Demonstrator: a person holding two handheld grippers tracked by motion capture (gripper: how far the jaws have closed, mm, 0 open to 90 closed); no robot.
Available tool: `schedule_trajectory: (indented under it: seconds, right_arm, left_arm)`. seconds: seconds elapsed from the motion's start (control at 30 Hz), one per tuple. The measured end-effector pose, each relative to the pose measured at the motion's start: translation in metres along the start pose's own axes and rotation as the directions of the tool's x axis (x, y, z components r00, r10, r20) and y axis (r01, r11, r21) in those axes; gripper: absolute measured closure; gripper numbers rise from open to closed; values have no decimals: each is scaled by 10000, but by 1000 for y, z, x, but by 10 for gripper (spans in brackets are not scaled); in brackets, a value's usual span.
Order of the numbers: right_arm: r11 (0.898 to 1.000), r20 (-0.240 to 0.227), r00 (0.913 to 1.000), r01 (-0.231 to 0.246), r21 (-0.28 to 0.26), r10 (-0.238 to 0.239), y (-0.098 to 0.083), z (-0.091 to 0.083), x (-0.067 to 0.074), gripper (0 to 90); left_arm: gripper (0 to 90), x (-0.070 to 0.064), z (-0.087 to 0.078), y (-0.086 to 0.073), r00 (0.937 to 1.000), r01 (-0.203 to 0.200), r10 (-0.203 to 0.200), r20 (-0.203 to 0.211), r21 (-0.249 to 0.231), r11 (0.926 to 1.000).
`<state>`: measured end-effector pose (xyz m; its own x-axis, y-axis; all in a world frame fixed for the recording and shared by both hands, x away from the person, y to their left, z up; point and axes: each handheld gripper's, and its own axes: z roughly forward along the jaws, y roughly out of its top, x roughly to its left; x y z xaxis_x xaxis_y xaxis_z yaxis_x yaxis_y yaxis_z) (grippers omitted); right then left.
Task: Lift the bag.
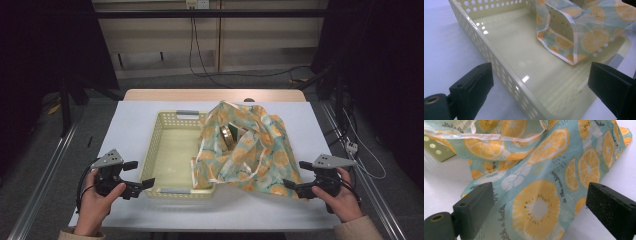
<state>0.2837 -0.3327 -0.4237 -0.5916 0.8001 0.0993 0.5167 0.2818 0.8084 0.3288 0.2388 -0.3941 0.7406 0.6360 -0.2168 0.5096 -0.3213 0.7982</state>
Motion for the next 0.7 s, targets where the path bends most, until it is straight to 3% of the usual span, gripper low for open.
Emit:
schedule_trajectory:
  seconds: [0.7]
  right_arm:
    - [9998,-52,9998,-188,-45,188,-19,-9,3,72]
  left_arm:
    - [57,-6,7,-7,9995,-37,35,321,82,10000]
